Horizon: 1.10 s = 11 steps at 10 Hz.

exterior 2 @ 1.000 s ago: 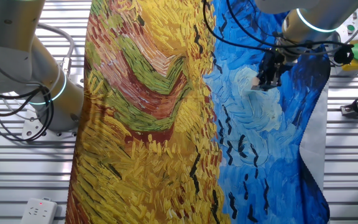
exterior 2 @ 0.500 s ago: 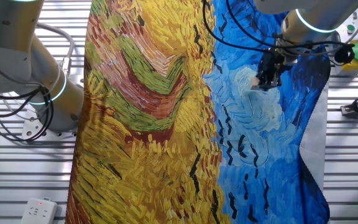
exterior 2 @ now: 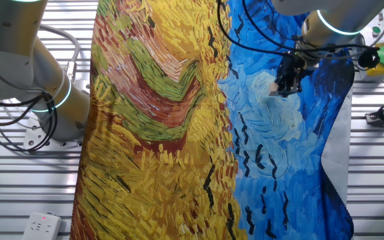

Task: Pick up the small block on the left and move it to the right

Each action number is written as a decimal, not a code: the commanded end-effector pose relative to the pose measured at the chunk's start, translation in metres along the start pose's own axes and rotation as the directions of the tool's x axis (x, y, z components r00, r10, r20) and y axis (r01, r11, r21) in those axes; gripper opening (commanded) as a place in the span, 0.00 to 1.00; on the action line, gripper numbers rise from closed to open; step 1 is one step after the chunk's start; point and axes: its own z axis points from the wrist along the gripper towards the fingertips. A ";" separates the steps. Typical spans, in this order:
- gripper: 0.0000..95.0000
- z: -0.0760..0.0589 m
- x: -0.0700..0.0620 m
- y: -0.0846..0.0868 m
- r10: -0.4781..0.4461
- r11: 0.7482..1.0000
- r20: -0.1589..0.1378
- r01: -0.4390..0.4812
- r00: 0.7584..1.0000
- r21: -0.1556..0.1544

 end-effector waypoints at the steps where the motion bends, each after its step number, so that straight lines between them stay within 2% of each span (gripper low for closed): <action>1: 0.00 0.002 -0.002 0.006 -0.001 1.000 0.008 0.001 1.000 -0.006; 2: 0.00 0.002 -0.003 0.010 -0.002 1.000 0.008 0.002 1.000 -0.004; 3: 0.00 0.006 -0.013 0.042 0.029 1.000 0.009 -0.029 1.000 0.000; 5: 0.00 0.011 -0.028 0.087 0.068 0.998 0.013 -0.068 0.998 0.005; 7: 0.00 0.003 -0.042 0.121 0.098 0.995 0.011 -0.098 0.995 0.007; 9: 0.00 -0.004 -0.052 0.144 0.120 0.993 0.007 -0.120 0.993 0.005; 11: 0.00 -0.005 -0.055 0.151 0.129 0.992 0.006 -0.129 0.992 0.004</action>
